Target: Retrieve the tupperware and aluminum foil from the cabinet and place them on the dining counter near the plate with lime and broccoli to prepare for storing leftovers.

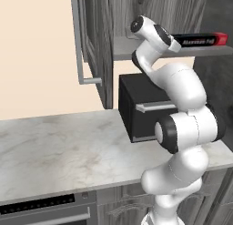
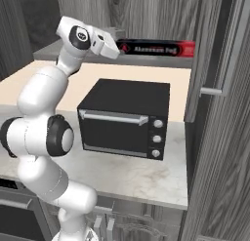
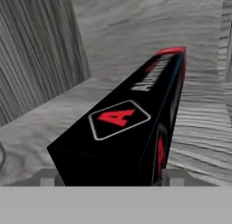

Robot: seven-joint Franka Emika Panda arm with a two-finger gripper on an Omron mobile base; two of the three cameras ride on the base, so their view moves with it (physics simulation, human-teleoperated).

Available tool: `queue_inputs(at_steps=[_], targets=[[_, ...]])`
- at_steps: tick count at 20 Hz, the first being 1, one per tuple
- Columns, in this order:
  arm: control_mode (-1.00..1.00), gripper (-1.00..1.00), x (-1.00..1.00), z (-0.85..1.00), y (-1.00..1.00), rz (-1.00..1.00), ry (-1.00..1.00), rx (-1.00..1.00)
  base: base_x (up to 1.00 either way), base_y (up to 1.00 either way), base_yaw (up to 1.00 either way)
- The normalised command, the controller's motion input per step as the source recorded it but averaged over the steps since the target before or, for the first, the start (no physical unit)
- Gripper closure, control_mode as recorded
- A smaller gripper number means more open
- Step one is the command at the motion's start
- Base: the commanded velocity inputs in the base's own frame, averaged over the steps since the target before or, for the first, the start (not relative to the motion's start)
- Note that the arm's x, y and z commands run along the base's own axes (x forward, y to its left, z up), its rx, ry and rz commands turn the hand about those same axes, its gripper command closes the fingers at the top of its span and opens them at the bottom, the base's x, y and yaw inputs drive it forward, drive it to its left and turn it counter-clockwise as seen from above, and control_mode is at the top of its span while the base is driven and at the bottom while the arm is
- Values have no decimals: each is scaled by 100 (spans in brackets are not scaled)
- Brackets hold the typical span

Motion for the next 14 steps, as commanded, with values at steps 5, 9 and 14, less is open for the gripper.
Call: queue_inputs(at_steps=[5,9,14], targets=[[-100,100,-44,0,-24,4,0,4,0,0,0],[-100,100,-97,-6,1,17,0,0,0,0,0],[-100,100,-100,-3,24,23,0,-2,0,0,0]])
